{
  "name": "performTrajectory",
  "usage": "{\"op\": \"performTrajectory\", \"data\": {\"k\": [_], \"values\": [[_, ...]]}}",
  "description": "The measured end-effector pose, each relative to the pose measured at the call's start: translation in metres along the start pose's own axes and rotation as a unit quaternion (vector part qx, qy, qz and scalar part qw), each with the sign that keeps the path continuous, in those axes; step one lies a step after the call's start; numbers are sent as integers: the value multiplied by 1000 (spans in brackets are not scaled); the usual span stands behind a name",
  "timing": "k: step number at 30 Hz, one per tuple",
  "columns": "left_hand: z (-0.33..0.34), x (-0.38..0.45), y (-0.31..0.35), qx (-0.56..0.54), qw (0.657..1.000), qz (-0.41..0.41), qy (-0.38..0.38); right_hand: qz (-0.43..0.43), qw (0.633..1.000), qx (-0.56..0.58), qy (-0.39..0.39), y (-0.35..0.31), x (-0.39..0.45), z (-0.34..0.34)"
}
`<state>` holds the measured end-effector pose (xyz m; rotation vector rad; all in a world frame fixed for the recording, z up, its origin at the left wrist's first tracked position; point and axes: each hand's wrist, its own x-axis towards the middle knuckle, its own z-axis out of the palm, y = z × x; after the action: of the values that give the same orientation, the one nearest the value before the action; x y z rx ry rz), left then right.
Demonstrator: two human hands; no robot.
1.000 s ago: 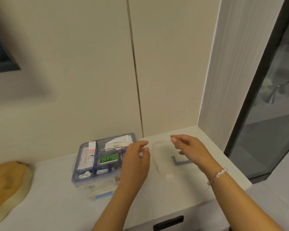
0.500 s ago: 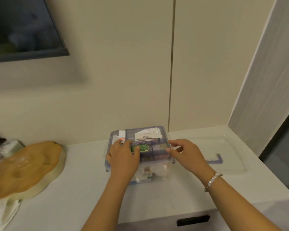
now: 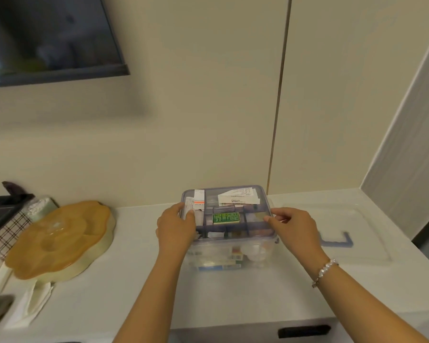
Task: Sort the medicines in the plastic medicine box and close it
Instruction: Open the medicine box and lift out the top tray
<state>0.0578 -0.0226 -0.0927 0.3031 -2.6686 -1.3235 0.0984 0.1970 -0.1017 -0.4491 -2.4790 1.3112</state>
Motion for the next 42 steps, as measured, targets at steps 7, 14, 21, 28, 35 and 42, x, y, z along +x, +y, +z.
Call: {"op": "performTrajectory", "data": {"k": [7, 14, 21, 28, 35, 42], "values": [[-4, 14, -7, -62, 996, -20, 56, 48, 999, 23, -1, 1, 9, 2], [-4, 21, -16, -60, 995, -56, 48, 34, 997, -67, -13, -3, 24, 1], [-5, 21, -11, -53, 996, -19, 75, 1, 992, -127, 15, -10, 27, 3], [-12, 17, -1, -180, 981, -10, 76, 18, 999, 23, 29, -10, 26, -3], [-1, 6, 19, -232, 972, 2, 40, 63, 982, 175, 30, -3, 19, -36], [36, -24, 53, -258, 963, 44, -59, 100, 974, 198, 45, 18, 11, -98]]}}
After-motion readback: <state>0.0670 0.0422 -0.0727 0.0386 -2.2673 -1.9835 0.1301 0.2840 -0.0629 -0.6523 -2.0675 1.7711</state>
